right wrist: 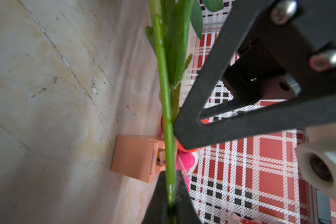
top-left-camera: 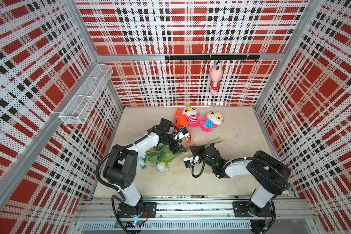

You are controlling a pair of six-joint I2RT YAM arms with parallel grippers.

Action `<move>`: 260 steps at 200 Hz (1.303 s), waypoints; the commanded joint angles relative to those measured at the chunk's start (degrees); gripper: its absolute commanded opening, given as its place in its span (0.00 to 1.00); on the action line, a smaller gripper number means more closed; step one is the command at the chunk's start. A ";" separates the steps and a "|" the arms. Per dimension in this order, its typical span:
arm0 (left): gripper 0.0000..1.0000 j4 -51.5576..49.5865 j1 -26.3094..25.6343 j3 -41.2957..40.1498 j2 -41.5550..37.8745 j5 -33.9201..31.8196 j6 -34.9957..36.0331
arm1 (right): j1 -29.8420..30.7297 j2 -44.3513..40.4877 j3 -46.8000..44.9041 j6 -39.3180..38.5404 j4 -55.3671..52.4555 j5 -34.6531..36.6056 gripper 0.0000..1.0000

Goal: Wrap bouquets with tape
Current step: Wrap the tape around the bouquet.

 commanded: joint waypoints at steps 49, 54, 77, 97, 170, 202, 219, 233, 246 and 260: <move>0.84 5.00 0.71 -7.08 -12.01 2.45 0.31 | 0.55 -0.06 0.80 -0.23 4.49 -1.02 0.00; 0.84 6.45 0.63 -8.22 -12.52 2.25 -0.86 | 0.55 -0.05 0.87 -0.20 4.49 -0.94 0.00; 0.86 10.05 -0.77 -11.49 -12.83 -3.72 -4.63 | 0.55 -0.39 1.06 0.05 4.19 -1.46 0.00; 0.86 10.11 -0.99 -11.72 -11.34 -4.33 -5.20 | 0.54 -0.40 1.33 -0.06 3.85 -1.62 0.00; 0.81 9.73 -3.03 -6.77 -3.67 -10.97 -6.52 | 0.63 0.73 1.88 -0.60 4.35 -1.82 0.00; 0.71 7.06 -3.80 -4.02 -0.59 -8.51 -4.21 | 0.63 1.48 1.88 -0.84 5.14 -1.54 0.00; 0.58 5.35 -4.02 -3.15 0.71 -7.86 -3.45 | 0.63 1.56 1.79 -0.34 5.54 -1.64 0.00; 0.45 5.23 -3.84 -3.24 0.82 -7.79 -3.24 | 0.63 1.70 1.86 -0.12 5.27 -1.47 0.00; 0.38 5.25 -3.70 -3.30 0.59 -7.55 -2.91 | 0.63 1.87 2.12 0.10 4.40 -1.55 0.00; 0.31 5.21 -3.66 -3.32 0.28 -7.51 -2.53 | 0.63 1.97 2.43 0.80 3.24 -1.63 0.00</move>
